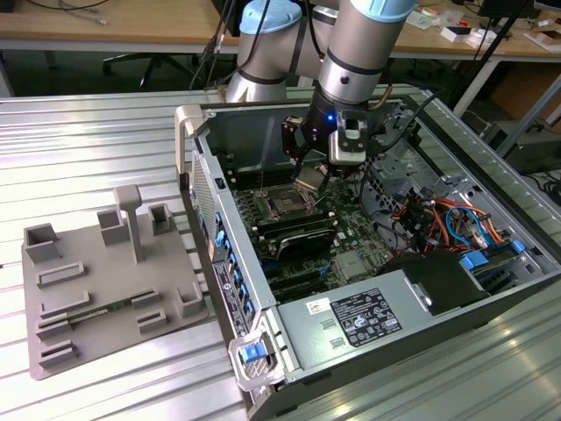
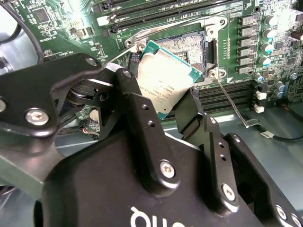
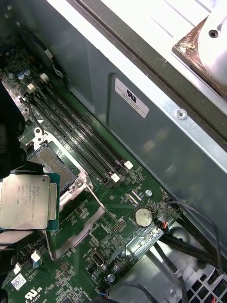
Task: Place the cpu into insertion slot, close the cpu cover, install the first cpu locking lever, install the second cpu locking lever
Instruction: 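Place the cpu into insertion slot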
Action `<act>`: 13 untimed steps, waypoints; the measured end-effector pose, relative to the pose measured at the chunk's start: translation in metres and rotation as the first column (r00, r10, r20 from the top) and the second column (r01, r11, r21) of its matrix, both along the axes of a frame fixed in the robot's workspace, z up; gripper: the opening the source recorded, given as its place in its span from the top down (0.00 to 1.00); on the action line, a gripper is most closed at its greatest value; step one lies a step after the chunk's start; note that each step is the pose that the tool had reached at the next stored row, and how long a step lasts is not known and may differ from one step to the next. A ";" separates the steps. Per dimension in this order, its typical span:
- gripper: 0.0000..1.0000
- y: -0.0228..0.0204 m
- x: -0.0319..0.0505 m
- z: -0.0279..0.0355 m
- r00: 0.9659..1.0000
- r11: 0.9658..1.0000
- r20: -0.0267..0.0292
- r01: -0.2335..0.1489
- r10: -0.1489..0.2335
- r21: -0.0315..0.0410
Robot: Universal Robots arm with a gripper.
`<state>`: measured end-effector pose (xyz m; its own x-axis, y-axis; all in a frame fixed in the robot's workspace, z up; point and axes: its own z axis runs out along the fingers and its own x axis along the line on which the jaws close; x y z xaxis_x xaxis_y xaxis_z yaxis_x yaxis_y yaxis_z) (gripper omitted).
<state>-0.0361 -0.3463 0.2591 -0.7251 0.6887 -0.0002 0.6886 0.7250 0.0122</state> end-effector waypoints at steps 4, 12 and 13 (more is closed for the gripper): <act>0.45 0.0000 0.0000 -0.0002 1.000 1.000 0.000 0.008 -0.008 0.000; 0.45 0.0000 0.0000 -0.0006 1.000 1.000 0.000 0.023 -0.023 -0.001; 0.45 0.0000 0.0000 -0.0007 1.000 1.000 0.000 0.024 -0.024 -0.001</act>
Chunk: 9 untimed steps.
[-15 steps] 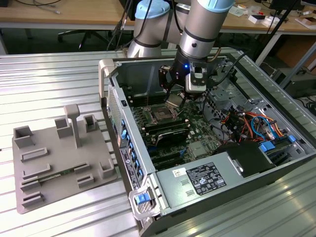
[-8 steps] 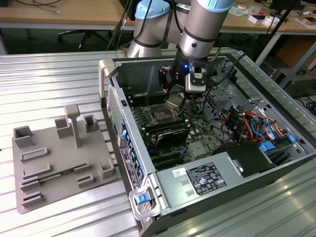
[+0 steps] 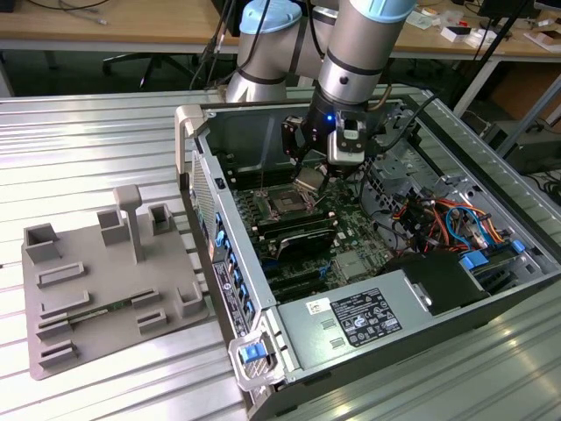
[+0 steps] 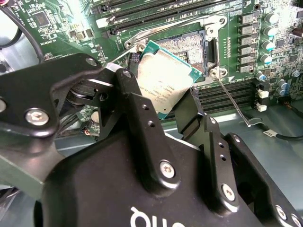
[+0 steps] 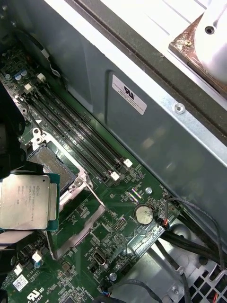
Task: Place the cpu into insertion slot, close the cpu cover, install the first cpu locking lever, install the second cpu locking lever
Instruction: 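Place the cpu into insertion slot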
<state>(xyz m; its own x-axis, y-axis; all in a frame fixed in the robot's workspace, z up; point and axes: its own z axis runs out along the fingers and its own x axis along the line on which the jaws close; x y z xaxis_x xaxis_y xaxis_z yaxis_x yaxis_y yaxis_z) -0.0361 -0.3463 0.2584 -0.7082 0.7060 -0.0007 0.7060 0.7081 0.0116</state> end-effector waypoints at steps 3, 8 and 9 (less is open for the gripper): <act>0.45 0.0000 0.0000 -0.0001 1.000 1.000 0.000 0.005 -0.005 0.000; 0.45 0.0000 0.0000 -0.0002 1.000 1.000 0.000 0.011 -0.011 0.000; 0.45 0.0000 0.0000 -0.0003 1.000 1.000 0.000 0.013 -0.013 0.000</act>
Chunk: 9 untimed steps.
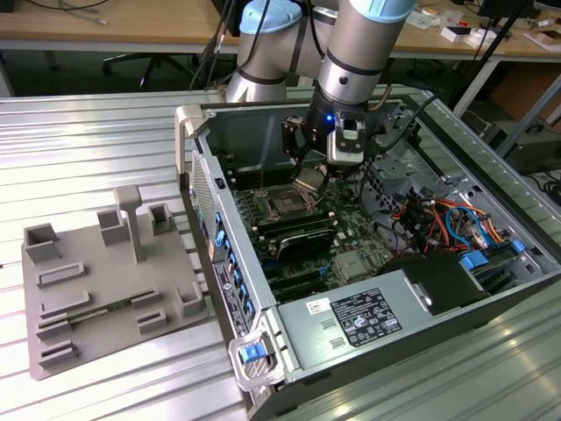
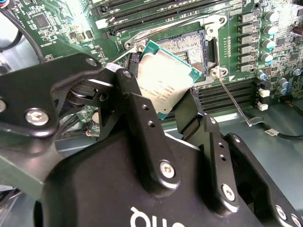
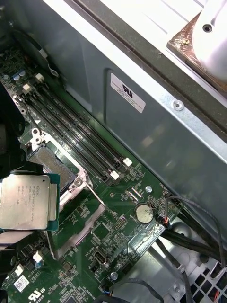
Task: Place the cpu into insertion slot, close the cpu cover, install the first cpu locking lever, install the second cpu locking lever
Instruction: 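Place the cpu into insertion slot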
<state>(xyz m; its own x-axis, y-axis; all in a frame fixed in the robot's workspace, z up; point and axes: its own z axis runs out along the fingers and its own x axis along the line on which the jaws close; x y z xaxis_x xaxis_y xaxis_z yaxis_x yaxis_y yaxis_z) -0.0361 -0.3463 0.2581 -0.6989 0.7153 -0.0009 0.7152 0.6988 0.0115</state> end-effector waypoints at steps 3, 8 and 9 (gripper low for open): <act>0.45 0.0000 0.0000 -0.0002 1.000 1.000 0.000 0.005 -0.005 0.000; 0.45 0.0000 0.0000 -0.0004 1.000 1.000 0.000 0.011 -0.011 0.000; 0.45 0.0000 0.0000 -0.0004 1.000 1.000 0.000 0.013 -0.013 0.000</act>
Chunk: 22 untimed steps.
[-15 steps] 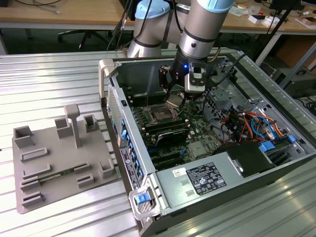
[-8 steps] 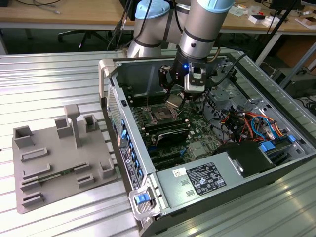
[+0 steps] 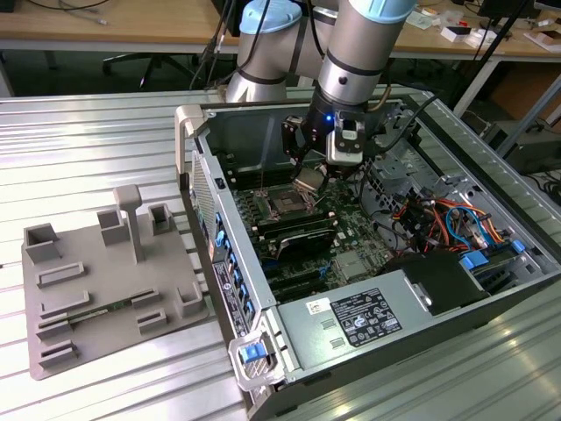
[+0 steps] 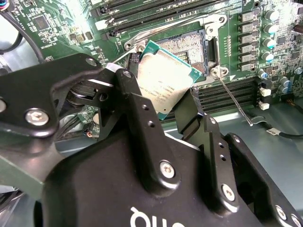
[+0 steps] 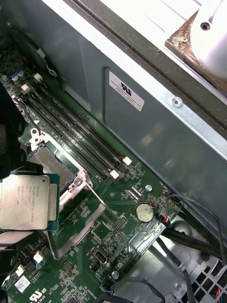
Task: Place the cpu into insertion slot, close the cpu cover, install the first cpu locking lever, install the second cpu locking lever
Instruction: 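Place the cpu into insertion slot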
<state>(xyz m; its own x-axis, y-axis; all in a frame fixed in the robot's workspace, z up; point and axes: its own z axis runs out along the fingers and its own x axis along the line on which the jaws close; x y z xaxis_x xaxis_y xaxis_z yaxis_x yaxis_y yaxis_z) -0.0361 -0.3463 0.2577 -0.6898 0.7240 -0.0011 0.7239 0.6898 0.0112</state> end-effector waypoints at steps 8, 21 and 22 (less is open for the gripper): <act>0.45 0.0000 0.0000 -0.0002 1.000 1.000 0.000 0.013 -0.013 0.000; 0.45 0.0000 -0.0001 -0.0005 0.999 0.999 0.000 0.046 -0.046 0.000; 0.45 0.0000 -0.0005 -0.0006 0.999 0.999 0.000 0.049 -0.049 0.000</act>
